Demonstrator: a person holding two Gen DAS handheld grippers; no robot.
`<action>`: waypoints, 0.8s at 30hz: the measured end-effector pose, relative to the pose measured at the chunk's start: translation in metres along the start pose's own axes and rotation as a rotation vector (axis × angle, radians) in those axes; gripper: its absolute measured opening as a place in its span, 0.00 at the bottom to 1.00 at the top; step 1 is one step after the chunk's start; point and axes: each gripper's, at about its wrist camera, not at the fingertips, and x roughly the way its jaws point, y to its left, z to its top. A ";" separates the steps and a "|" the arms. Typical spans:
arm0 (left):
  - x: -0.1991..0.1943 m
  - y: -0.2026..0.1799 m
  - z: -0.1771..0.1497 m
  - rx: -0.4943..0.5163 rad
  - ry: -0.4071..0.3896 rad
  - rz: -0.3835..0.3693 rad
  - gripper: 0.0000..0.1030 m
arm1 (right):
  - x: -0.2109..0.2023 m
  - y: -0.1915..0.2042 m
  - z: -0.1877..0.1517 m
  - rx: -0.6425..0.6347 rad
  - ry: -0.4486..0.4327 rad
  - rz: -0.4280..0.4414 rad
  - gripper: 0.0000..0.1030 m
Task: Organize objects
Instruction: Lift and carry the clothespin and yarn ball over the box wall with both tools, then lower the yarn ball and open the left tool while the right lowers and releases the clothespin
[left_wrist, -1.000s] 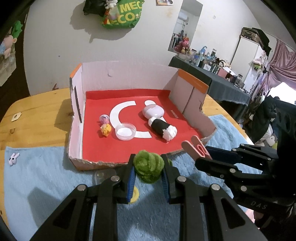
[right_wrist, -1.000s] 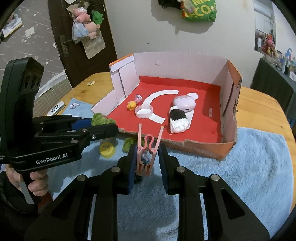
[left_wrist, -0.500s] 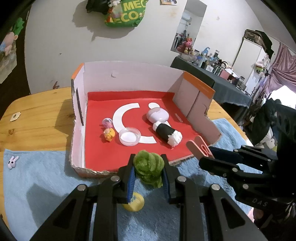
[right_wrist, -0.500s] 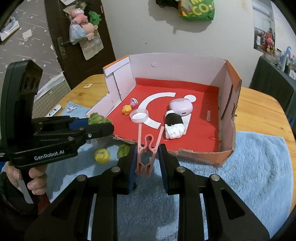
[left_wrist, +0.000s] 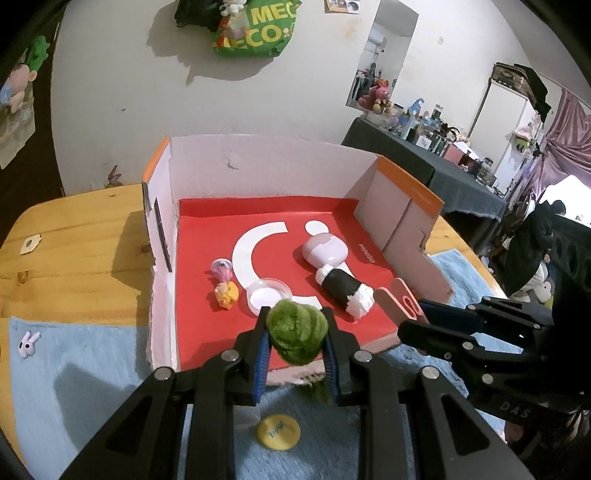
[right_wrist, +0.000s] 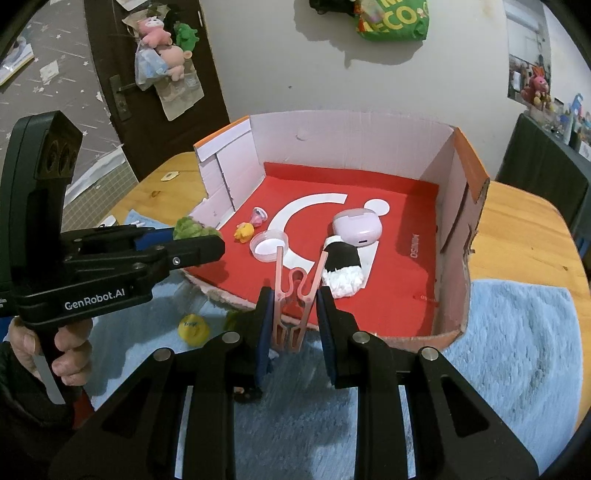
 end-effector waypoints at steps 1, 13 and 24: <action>0.001 0.001 0.001 -0.002 0.002 0.001 0.25 | 0.001 0.000 0.001 -0.001 0.001 0.000 0.22; 0.028 0.012 0.003 -0.009 0.074 -0.002 0.25 | 0.032 -0.002 0.012 -0.017 0.059 0.022 0.22; 0.044 0.018 0.001 -0.011 0.124 -0.003 0.25 | 0.061 0.000 0.016 -0.023 0.116 0.051 0.22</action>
